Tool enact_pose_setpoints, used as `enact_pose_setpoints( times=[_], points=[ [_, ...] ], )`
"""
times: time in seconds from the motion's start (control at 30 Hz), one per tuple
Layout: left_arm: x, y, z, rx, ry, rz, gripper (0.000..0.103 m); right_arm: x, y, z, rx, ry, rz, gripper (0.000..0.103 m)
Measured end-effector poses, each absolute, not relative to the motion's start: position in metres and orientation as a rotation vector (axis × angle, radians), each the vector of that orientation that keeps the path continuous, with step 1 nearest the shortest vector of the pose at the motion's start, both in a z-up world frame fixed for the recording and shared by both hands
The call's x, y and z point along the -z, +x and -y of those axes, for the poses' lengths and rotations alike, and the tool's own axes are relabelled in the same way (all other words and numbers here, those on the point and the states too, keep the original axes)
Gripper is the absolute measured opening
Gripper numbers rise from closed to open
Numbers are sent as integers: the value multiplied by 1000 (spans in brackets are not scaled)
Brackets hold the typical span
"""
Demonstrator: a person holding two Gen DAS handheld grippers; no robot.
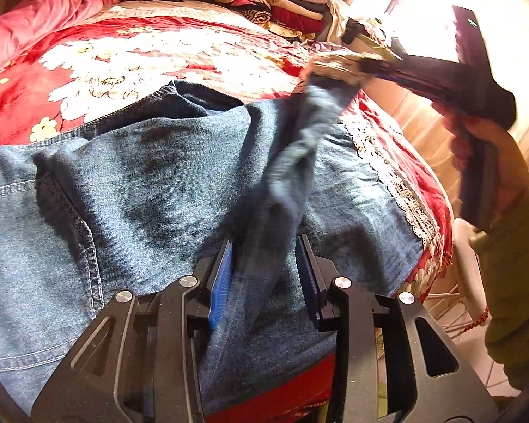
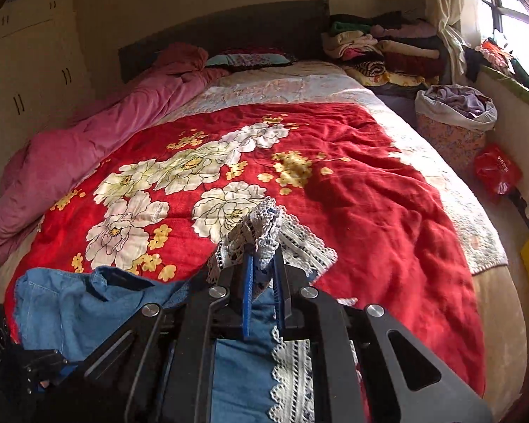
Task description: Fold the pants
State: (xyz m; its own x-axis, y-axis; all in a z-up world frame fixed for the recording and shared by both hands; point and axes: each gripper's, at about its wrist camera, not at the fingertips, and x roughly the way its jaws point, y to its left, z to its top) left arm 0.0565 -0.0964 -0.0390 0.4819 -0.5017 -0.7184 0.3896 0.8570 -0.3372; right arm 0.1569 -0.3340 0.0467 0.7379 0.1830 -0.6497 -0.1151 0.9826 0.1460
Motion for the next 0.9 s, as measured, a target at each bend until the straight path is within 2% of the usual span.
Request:
enact_pose_setpoints(
  times=[0.07,0.17,0.47,0.73,0.9],
  points=[
    [41,59,97,537,-111,-916,26,-48,137,348,-149,119,-718,9],
    [36,56,101,497,-25,-869,2,-47,112,366,-129,158,-727,9],
    [17,37,94,524,36,-838,0,-36,42,382,-131,216,-780,9],
    [19,14,99,540,97,-857,0,6,13,390,-111,266,-920,9],
    [23,11,97,534,105,-870,0,14,4,392,-126,287,-936,9]
  ],
)
